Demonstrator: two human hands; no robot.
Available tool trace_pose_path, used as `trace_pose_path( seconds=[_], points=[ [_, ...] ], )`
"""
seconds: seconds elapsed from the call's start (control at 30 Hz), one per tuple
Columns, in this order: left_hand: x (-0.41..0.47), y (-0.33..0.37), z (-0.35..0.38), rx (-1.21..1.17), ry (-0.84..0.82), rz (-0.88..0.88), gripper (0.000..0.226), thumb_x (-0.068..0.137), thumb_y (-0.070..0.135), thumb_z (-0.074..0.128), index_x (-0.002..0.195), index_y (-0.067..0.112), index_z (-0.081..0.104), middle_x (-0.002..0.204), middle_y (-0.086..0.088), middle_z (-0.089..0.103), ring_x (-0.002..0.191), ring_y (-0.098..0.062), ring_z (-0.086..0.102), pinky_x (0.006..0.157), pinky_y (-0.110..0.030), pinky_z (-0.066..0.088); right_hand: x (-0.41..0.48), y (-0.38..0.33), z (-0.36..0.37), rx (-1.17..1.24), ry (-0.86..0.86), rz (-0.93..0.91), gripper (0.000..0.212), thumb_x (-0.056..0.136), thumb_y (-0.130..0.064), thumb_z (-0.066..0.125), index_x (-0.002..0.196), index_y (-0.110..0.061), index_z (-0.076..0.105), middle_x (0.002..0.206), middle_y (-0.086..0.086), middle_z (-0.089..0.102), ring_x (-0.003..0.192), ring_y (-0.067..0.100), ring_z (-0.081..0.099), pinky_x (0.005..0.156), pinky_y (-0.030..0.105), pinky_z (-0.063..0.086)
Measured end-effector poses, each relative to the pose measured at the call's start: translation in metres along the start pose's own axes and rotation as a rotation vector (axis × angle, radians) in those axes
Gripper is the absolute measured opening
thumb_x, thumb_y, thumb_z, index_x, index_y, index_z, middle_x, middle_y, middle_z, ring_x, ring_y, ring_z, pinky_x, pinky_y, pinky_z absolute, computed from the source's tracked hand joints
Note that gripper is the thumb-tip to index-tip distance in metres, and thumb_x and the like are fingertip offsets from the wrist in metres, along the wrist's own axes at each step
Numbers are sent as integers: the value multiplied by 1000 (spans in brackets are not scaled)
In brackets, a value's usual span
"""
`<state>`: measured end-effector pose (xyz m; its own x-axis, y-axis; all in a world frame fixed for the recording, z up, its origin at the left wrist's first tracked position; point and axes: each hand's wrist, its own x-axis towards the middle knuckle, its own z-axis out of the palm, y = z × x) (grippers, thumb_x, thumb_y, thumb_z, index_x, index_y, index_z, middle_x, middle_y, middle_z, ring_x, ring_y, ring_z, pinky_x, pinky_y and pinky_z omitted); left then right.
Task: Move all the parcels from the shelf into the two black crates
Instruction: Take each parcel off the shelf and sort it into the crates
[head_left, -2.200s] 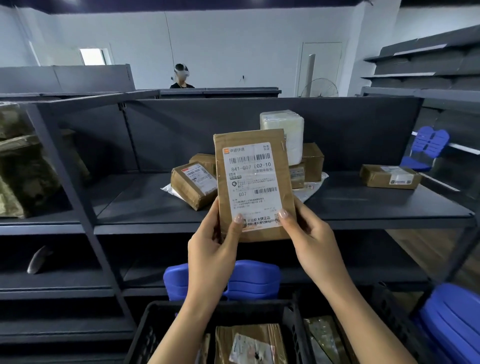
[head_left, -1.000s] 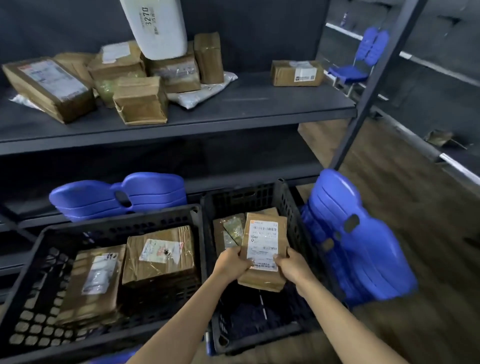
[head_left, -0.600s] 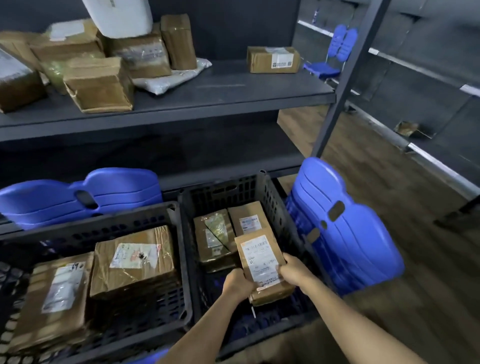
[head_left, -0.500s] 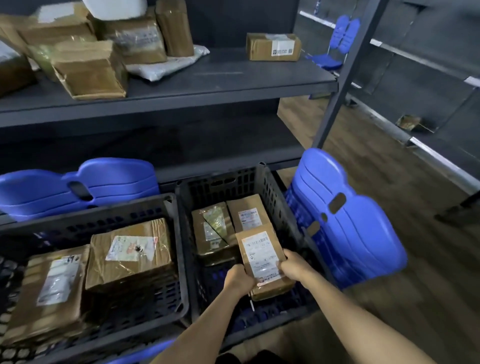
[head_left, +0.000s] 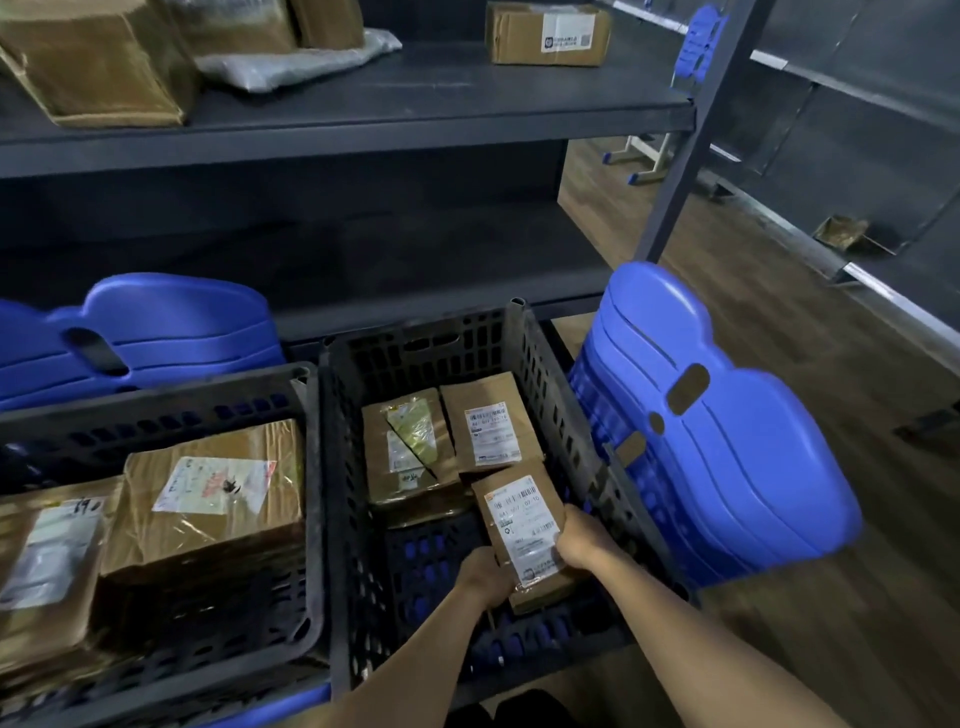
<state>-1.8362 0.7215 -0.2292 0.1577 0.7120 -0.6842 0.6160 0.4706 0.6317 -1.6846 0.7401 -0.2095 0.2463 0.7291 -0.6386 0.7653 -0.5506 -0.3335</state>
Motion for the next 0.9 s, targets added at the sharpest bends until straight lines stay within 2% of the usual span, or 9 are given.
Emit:
trace_pose_path(
  seconds=[0.2, 0.27, 0.37, 0.53, 0.6, 0.7, 0.8, 0.87, 0.9],
  points=[
    [16, -9, 13, 22, 69, 4, 29, 86, 28, 66, 102, 4, 70, 109, -8, 71, 103, -19, 65, 75, -21, 46, 20, 9, 12, -89, -42, 36, 48, 92, -8, 55, 137, -10, 40, 134, 10, 55, 118, 23, 56, 90, 27, 46],
    [19, -9, 16, 30, 72, 9, 30, 85, 27, 67, 105, 5, 70, 111, -7, 71, 104, -19, 65, 82, -24, 50, 23, 9, 14, -103, -44, 58, 51, 92, -8, 56, 139, -9, 38, 133, 9, 55, 116, 23, 57, 88, 26, 47],
    [20, -7, 19, 43, 47, 29, 34, 85, 27, 68, 114, 10, 68, 117, -5, 69, 108, -17, 64, 87, -23, 49, 27, 8, 15, -139, -34, 87, 61, 92, -9, 56, 146, -9, 26, 137, 10, 52, 119, 23, 55, 89, 27, 46],
    [24, -9, 20, 56, -30, 61, 38, 86, 22, 67, 123, 13, 64, 124, -3, 65, 113, -15, 60, 86, -17, 46, 28, 7, 20, -290, -33, 94, 74, 97, -13, 47, 151, -3, -3, 150, 14, 36, 132, 26, 43, 102, 31, 40],
    [25, -11, 20, 64, -49, 62, 39, 86, 19, 67, 124, 12, 62, 125, -4, 65, 114, -15, 60, 88, -17, 45, 28, 6, 22, -330, -11, 89, 69, 98, -13, 44, 151, -2, 1, 151, 14, 35, 133, 27, 42, 104, 33, 39],
    [23, -9, 18, 93, -71, 67, 42, 86, 17, 67, 127, 12, 59, 127, -5, 63, 116, -16, 58, 90, -18, 44, 24, 4, 21, -398, 112, 42, 51, 98, -8, 40, 146, -2, 24, 141, 14, 48, 126, 27, 50, 96, 33, 45],
    [15, -5, 14, 130, -78, 65, 41, 88, 22, 65, 127, 14, 59, 130, -4, 62, 119, -17, 57, 95, -21, 43, 13, 1, 16, -491, 188, -80, 33, 97, -5, 40, 129, -5, 49, 127, 12, 59, 112, 25, 59, 84, 30, 47],
    [6, 0, 4, 179, -41, 75, 40, 90, 28, 62, 127, 13, 59, 129, -6, 62, 119, -19, 57, 96, -24, 44, 5, 0, 10, -491, 180, -186, 33, 97, -10, 44, 130, -7, 48, 130, 12, 55, 113, 26, 58, 87, 31, 46],
    [0, 2, -2, 205, -11, 76, 41, 90, 30, 60, 128, 13, 56, 130, -6, 61, 120, -20, 56, 95, -25, 45, 1, 0, 7, -484, 150, -243, 41, 97, -13, 45, 137, -7, 41, 138, 13, 49, 121, 28, 52, 95, 33, 45]
  ],
)
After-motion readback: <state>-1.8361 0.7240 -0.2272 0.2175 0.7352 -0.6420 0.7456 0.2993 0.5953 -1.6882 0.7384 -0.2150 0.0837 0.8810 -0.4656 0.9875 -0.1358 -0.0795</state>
